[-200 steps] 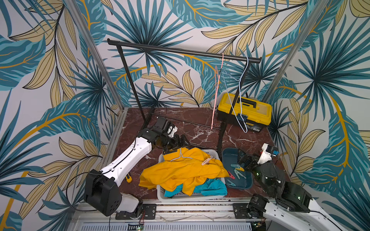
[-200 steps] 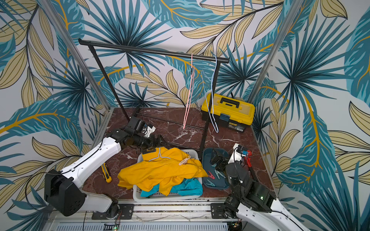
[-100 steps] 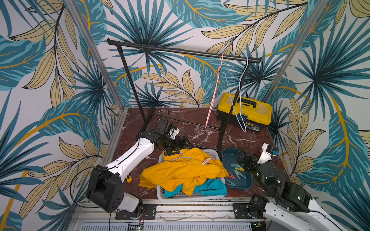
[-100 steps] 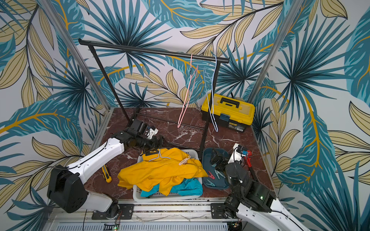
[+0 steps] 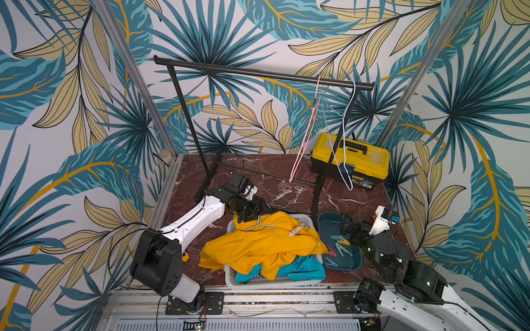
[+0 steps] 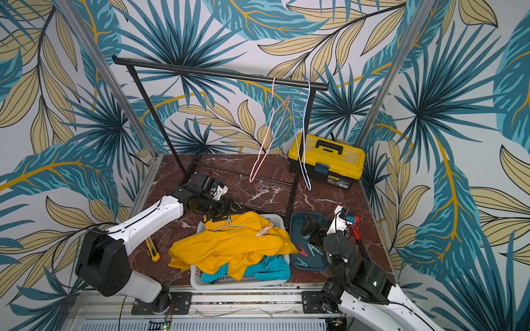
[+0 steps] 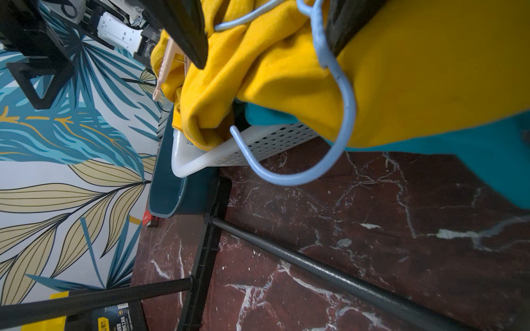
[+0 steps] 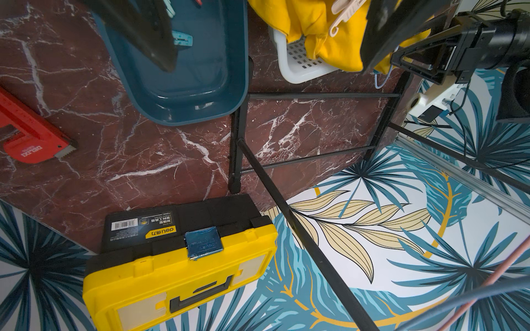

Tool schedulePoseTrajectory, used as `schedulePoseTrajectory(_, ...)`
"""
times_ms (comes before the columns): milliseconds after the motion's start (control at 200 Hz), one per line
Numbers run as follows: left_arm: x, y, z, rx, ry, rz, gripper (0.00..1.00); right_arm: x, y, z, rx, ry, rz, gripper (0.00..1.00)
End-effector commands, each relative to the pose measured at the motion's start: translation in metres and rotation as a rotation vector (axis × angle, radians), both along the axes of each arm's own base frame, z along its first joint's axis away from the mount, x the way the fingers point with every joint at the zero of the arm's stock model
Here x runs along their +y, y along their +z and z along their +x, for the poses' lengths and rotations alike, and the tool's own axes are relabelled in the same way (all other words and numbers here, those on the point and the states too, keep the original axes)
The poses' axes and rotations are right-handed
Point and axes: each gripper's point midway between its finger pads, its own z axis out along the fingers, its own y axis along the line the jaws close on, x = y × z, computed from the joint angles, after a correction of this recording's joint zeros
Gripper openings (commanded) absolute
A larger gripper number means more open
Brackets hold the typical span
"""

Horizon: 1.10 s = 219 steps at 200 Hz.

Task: Remove the clothespins securing t-shirts to the hanger
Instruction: Pick up the hanger from the basket.

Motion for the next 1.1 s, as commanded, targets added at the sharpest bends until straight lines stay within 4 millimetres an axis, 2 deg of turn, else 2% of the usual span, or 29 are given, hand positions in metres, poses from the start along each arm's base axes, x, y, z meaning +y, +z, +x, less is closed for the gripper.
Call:
schedulePoseTrajectory(0,-0.002,0.010,0.010,-0.054,-0.005,-0.010,0.49,-0.006,-0.005,-0.002,0.006,-0.021,-0.012,1.00)
schedulePoseTrajectory(240,-0.004,0.021,0.008,-0.072,-0.010,-0.032,0.36,-0.008,-0.003,-0.003,-0.002,-0.025,-0.012,0.99)
schedulePoseTrajectory(471,-0.003,0.034,0.008,-0.112,-0.018,-0.046,0.14,-0.010,0.004,-0.004,-0.010,-0.024,-0.020,0.99)
schedulePoseTrajectory(721,-0.003,0.042,0.007,-0.154,-0.037,-0.050,0.06,-0.009,0.005,-0.005,-0.007,-0.009,-0.024,1.00)
schedulePoseTrajectory(896,-0.005,0.051,0.006,-0.199,-0.079,-0.064,0.01,0.010,0.006,-0.002,0.017,0.076,-0.055,0.99)
schedulePoseTrajectory(1092,-0.008,0.077,0.002,-0.303,-0.146,-0.097,0.00,0.049,-0.002,0.008,0.088,0.209,-0.098,0.99)
